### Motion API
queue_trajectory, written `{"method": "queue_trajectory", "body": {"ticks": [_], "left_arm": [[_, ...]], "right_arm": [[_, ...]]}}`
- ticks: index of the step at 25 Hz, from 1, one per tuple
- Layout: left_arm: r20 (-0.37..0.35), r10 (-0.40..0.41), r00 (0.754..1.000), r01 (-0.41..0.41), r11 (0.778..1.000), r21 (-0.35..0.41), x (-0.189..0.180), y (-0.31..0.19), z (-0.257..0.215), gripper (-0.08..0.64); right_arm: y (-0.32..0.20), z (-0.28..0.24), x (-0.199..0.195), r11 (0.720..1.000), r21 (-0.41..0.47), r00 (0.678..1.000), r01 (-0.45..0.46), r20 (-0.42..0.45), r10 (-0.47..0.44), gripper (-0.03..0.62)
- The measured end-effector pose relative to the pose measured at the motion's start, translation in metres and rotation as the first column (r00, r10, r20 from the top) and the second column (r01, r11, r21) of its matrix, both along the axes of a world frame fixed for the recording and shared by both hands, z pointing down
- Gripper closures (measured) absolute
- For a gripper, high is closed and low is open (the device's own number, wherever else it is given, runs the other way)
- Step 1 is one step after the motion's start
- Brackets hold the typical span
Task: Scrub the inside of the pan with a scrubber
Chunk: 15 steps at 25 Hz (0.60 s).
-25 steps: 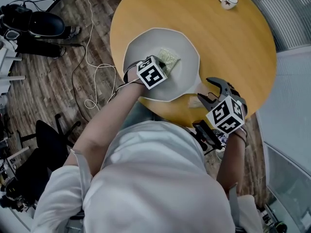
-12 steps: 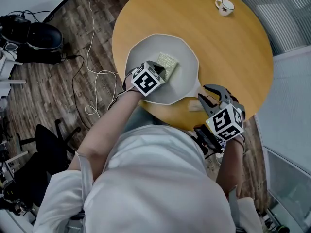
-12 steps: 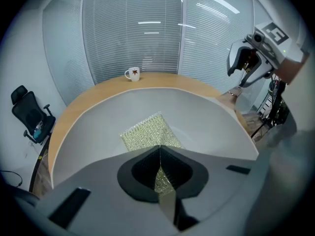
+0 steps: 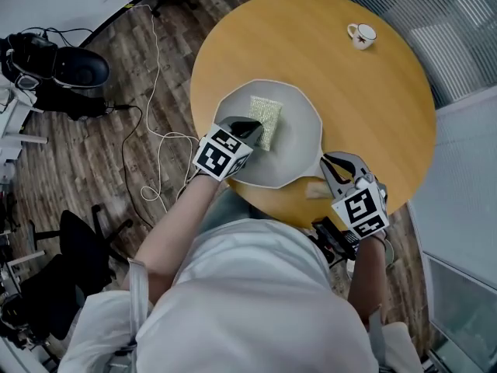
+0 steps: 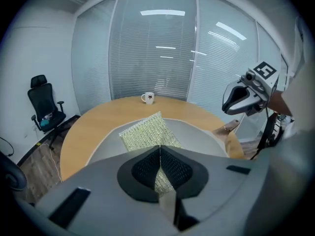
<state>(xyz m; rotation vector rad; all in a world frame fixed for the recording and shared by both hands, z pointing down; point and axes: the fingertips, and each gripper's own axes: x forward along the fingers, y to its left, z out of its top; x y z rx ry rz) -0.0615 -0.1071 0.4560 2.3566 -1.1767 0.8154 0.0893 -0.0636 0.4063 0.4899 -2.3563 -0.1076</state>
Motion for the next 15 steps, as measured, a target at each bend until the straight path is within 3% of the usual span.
{"method": "queue_trajectory", "body": {"ticks": [7, 12, 15], "left_arm": [[-0.147, -0.086, 0.985, 0.103, 0.988, 0.112, -0.02, 0.002, -0.054, 0.545], [-0.197, -0.091, 0.976, 0.13, 0.972, 0.195, -0.033, 0.013, -0.09, 0.545], [-0.234, -0.098, 0.967, 0.154, 0.96, 0.235, -0.042, 0.024, -0.106, 0.545]], "right_arm": [[-0.024, -0.036, -0.002, 0.992, -0.021, 0.969, -0.128, 0.211, 0.129, 0.565], [-0.029, -0.047, -0.005, 0.985, -0.004, 0.946, -0.173, 0.277, 0.167, 0.566], [-0.03, -0.059, -0.006, 0.977, 0.008, 0.916, -0.213, 0.348, 0.197, 0.568]]}}
